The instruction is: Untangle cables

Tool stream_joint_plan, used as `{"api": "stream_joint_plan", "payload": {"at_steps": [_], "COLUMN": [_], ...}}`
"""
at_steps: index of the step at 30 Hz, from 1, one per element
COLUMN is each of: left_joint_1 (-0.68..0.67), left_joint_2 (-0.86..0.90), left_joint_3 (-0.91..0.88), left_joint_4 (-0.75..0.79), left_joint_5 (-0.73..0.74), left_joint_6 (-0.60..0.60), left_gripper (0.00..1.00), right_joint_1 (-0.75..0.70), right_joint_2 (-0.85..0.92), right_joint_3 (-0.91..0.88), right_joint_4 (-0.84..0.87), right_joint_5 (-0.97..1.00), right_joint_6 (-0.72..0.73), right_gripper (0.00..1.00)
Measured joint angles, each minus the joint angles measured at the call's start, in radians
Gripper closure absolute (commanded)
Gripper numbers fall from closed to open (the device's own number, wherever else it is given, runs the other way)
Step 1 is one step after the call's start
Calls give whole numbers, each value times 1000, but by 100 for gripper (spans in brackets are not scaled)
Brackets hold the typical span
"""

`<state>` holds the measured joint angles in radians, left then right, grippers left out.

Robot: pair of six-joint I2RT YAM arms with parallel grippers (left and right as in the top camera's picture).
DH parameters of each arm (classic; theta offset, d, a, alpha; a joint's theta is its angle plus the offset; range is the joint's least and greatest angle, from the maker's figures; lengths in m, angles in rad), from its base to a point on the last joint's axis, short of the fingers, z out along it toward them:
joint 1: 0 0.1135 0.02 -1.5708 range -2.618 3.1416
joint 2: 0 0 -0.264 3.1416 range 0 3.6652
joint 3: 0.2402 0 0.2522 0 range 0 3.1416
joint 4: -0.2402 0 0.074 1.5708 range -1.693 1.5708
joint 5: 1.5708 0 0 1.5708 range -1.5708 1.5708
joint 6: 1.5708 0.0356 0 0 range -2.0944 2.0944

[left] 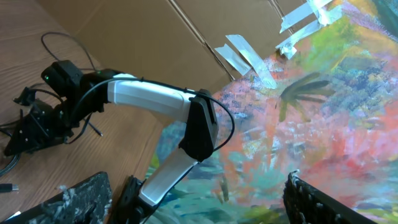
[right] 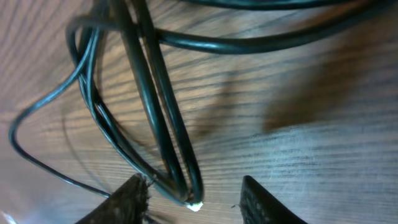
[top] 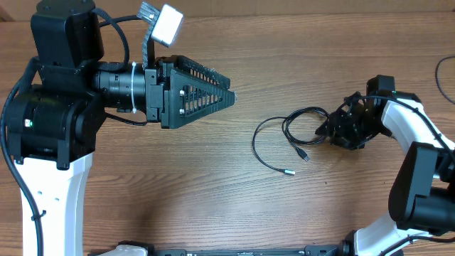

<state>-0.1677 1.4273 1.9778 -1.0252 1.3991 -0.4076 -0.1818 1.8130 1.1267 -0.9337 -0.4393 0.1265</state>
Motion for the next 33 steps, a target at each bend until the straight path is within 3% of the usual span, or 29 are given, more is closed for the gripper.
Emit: {"api": "stream_joint_plan", "payload": {"at_steps": [9, 18, 25, 33], "left_joint_1": [0, 0, 0, 0], "left_joint_2": [0, 0, 0, 0], "left_joint_3": [0, 0, 0, 0], "left_joint_4": [0, 0, 0, -1], "left_joint_5": [0, 0, 0, -1], "left_joint_6": [0, 0, 0, 32], "left_gripper": [11, 11, 11, 11], "right_joint_1": [0, -1, 41, 169], "right_joint_2": [0, 0, 0, -35], "right_joint_3": [-24, -20, 145, 499], "right_joint_4": [119, 182, -87, -423], "right_joint_5": [-38, -357, -499, -435], "right_joint_6": [5, -72, -271, -436], "right_gripper": [96, 96, 96, 96]}}
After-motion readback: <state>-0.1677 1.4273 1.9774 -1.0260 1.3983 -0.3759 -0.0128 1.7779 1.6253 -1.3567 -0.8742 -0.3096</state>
